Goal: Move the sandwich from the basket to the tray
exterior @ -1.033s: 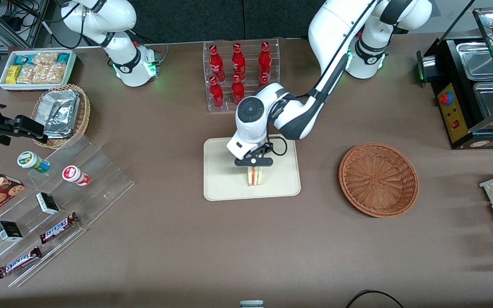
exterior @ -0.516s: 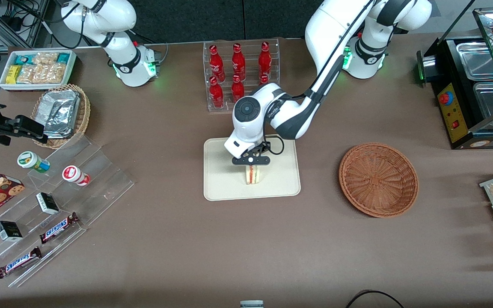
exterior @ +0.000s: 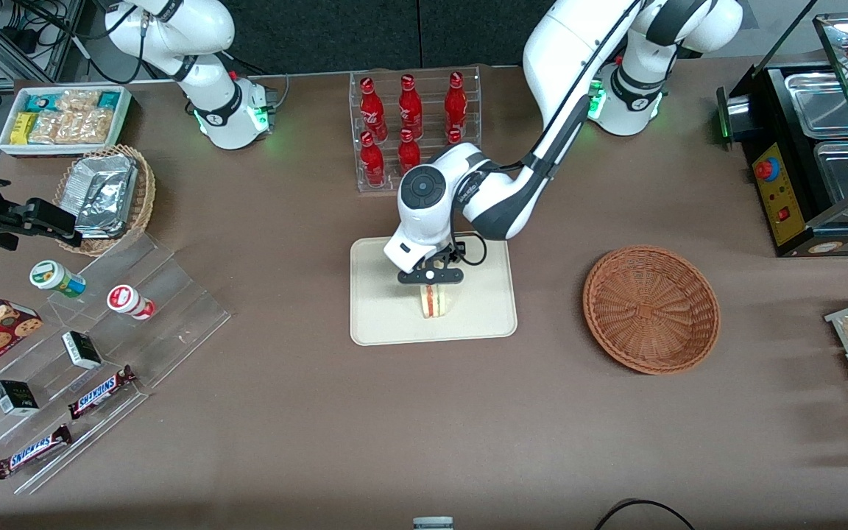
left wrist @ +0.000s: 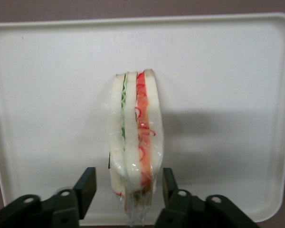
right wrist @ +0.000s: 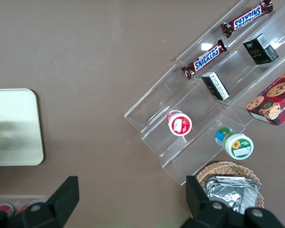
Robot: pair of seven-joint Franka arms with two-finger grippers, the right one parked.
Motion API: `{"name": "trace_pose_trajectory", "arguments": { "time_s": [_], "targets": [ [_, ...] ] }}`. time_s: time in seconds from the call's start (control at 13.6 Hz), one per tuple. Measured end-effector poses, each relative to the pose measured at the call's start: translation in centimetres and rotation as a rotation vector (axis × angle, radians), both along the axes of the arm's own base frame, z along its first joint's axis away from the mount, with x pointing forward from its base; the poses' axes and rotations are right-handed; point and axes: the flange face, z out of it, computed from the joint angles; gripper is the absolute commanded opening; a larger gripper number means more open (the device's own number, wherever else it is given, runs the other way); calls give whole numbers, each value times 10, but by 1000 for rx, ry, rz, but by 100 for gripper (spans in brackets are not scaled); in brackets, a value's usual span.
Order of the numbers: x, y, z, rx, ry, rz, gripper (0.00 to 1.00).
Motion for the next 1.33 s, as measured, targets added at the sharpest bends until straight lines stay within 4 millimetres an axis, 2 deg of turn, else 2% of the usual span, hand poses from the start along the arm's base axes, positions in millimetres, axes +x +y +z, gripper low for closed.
{"name": "trace_pose_trajectory", "arguments": {
  "time_s": [0.15, 0.37, 0.59, 0.74, 0.89, 1.03, 1.33],
  "targets": [
    [13, 10, 27, 13, -13, 32, 99],
    [44, 48, 92, 21, -51, 160, 99],
    [69, 116, 172, 45, -41, 258, 99],
    [75, 166, 216, 68, -16, 268, 99],
    [77, 205, 245, 88, 11, 260, 99],
    [79, 243, 265, 99, 38, 226, 99],
    [84, 343, 305, 96, 91, 125, 99]
  ]
}}
